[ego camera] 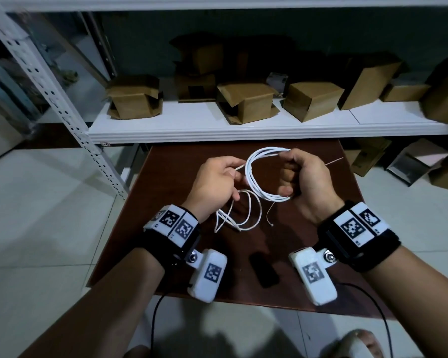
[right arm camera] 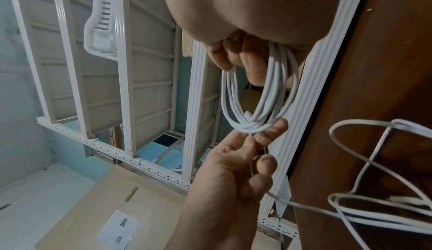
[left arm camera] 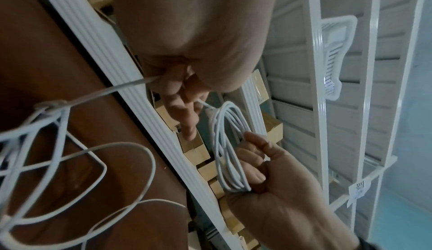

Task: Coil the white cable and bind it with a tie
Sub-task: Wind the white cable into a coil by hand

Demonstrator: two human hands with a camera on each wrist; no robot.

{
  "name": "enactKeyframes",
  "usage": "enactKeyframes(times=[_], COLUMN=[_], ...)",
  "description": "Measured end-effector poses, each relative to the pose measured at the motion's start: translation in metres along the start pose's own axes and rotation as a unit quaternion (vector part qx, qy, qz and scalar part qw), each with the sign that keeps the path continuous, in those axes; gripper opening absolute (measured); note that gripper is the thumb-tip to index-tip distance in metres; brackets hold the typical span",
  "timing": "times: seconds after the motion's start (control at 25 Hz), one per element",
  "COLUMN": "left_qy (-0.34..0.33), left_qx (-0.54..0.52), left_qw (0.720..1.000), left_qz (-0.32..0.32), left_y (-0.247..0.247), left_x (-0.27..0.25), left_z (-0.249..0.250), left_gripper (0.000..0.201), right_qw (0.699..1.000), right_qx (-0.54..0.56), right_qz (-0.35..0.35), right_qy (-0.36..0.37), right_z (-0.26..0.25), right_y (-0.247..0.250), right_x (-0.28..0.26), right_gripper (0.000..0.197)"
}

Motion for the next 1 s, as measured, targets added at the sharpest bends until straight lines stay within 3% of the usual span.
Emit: enactKeyframes(times=[0.12, 0.28, 0.32, 0.4, 0.48, 0.56, 0.64, 0.68, 0.76, 0.92, 1.0], left_qy=[0.013, 0.108, 0.133, 0.157, 0.100, 0.016, 0.003, 0.010, -0.011, -0.138, -0.101], left_qx=[0.003, -0.071, -0.120, -0.180, -0.154, -0.099, -0.072, -0.067, -0.032, 0.117, -0.014], left_qw=[1.000, 0.987, 0.976, 0.961, 0.977, 0.993, 0.997, 0.997, 0.999, 0.981, 0.995], left_qz=[-0.021, -0.099, -0.122, -0.142, -0.108, -0.058, -0.038, -0.034, 0.005, 0.064, 0.018], left_y=[-0.007, -0.015, -0.016, -0.016, -0.017, -0.018, -0.021, -0.022, -0.022, -0.021, -0.023], left_x=[-0.002, -0.019, -0.022, -0.023, -0.021, -0.018, -0.015, -0.015, -0.016, -0.018, -0.017], left_z=[-0.002, 0.008, 0.013, 0.019, 0.015, 0.008, 0.001, -0.001, 0.002, 0.006, 0.009], left_gripper=[0.042, 0.034, 0.039, 0.073, 0.090, 0.061, 0.021, 0.013, 0.011, 0.018, 0.018], right_qw=[1.000, 1.000, 1.000, 1.000, 1.000, 1.000, 1.000, 1.000, 1.000, 0.999, 0.998], right_qx=[0.004, 0.007, 0.008, 0.008, 0.006, 0.002, 0.003, 0.008, 0.021, 0.038, 0.054], right_qz=[0.004, 0.007, 0.007, 0.007, 0.007, 0.005, 0.004, 0.004, 0.002, -0.010, -0.022], right_qy=[0.003, 0.010, 0.011, 0.012, 0.011, 0.007, 0.002, 0.000, -0.005, -0.012, -0.034], right_z=[0.000, 0.002, 0.002, 0.001, 0.001, 0.002, 0.006, 0.008, 0.010, 0.009, 0.009], right_y=[0.001, 0.002, 0.002, 0.002, 0.003, 0.003, 0.002, 0.001, 0.000, -0.003, -0.002], right_x=[0.001, 0.002, 0.002, 0.002, 0.002, 0.002, 0.000, -0.001, -0.002, -0.002, -0.002], right_gripper=[0.051, 0.045, 0.044, 0.044, 0.043, 0.041, 0.040, 0.039, 0.039, 0.040, 0.043])
Point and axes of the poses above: each hand's wrist, its own x-axis towards the middle knuckle, its own y-axis out of the back of the hand, z = x × y, the point moved 2 cm from there along x, towards the middle knuckle, and after that the axes turned 13 degrees about z, right-handed, at the moved point
